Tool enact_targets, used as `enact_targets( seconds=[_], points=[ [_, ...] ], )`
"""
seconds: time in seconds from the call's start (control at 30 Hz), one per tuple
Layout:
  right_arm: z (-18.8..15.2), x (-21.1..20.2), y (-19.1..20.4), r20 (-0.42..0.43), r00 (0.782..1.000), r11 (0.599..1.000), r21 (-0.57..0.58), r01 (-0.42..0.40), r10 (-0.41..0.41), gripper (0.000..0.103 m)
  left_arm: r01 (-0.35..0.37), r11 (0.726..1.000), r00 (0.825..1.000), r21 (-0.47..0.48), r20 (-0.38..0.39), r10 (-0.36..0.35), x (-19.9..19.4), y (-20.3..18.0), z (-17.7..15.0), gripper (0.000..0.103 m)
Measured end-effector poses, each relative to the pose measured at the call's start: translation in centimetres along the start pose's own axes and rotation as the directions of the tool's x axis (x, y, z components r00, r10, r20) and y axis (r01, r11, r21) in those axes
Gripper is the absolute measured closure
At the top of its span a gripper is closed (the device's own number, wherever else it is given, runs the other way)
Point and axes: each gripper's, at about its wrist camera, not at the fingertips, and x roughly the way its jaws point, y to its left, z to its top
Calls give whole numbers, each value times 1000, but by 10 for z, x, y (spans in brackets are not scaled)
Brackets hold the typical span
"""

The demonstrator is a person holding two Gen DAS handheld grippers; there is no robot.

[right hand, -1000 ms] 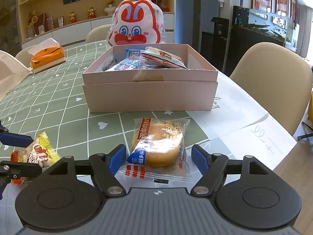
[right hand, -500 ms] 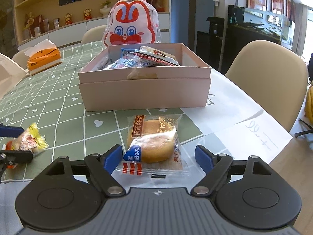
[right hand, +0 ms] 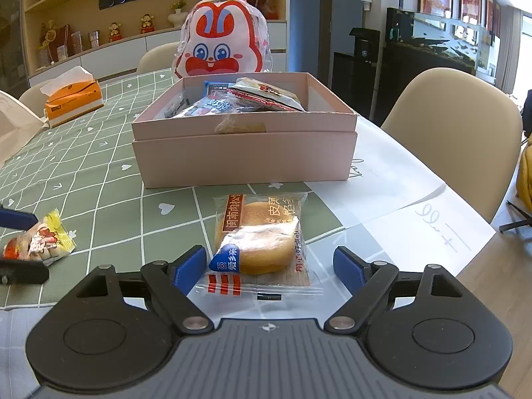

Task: Organize snacks
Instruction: 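Lift both packets and carry them toward the pink box, then open both tools over the pink box to drop the packets in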

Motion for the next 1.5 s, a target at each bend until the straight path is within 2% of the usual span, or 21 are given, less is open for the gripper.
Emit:
enact_targets(
  seconds=[0.07,0.23,0.27,0.33,0.37,0.4,0.43,0.5,0.77,0.9,1.0,1.07,1.13,1.2,1.27,1.33,1.4,1.5],
  points=[
    [0,0,0,0,1000,1000,0,0,0,19,-1,1000,1000,2,-23,1,4,1,-3,14],
    [1,1,0,-4,1000,1000,6,-11,11,19,8,1000,1000,-27,-6,-8,8,7,0,16],
    [2,1,-1,-5,1000,1000,8,-17,17,19,5,1000,1000,-29,0,-5,8,7,0,18],
    [5,2,-1,-7,1000,1000,14,-20,20,19,-15,1000,1000,-19,7,15,8,5,1,34],
    [7,2,-1,-7,1000,1000,17,-12,12,19,-20,1000,1000,-12,9,20,6,4,1,37],
    [10,3,-1,-8,1000,1000,20,-3,4,23,-2,1000,1000,-14,1,2,5,3,2,38],
    [13,5,-1,-11,1000,1000,20,-3,3,34,19,1000,1000,-13,-3,-19,4,1,2,38],
    [17,7,0,-37,999,1000,9,-27,27,48,34,999,999,8,0,-34,1,-6,1,38],
    [25,-20,5,-7,999,996,-77,-53,52,48,44,995,998,87,48,-48,-18,-29,10,38],
    [53,-50,-3,83,995,996,-77,-50,57,48,36,989,992,142,114,-52,-28,-40,41,38],
    [95,-75,-12,195,979,996,-75,-44,57,48,40,989,980,143,188,-67,-30,-39,77,38],
    [127,-84,-16,259,964,996,-82,-34,54,48,68,996,966,66,247,-82,-23,-25,109,38],
    [161,-81,-20,281,958,997,-64,-34,51,48,146,987,952,-61,278,-123,-3,-4,140,38],
    [194,-64,-21,269,963,999,-46,-19,30,48,222,953,951,-204,263,-165,36,18,166,38],
    [217,-39,-20,232,973,999,-34,12,-4,48,218,937,965,-273,202,-166,80,29,180,38],
    [229,-8,-24,155,988,1000,3,-6,5,48,154,955,985,-252,115,-129,117,27,182,38],
    [229,22,-30,81,995,997,54,-62,57,48,120,971,992,-208,72,-107,137,25,177,35],
    [220,72,-27,-21,994,989,96,-109,111,48,85,989,992,-122,104,-72,139,21,171,36]
  ],
)
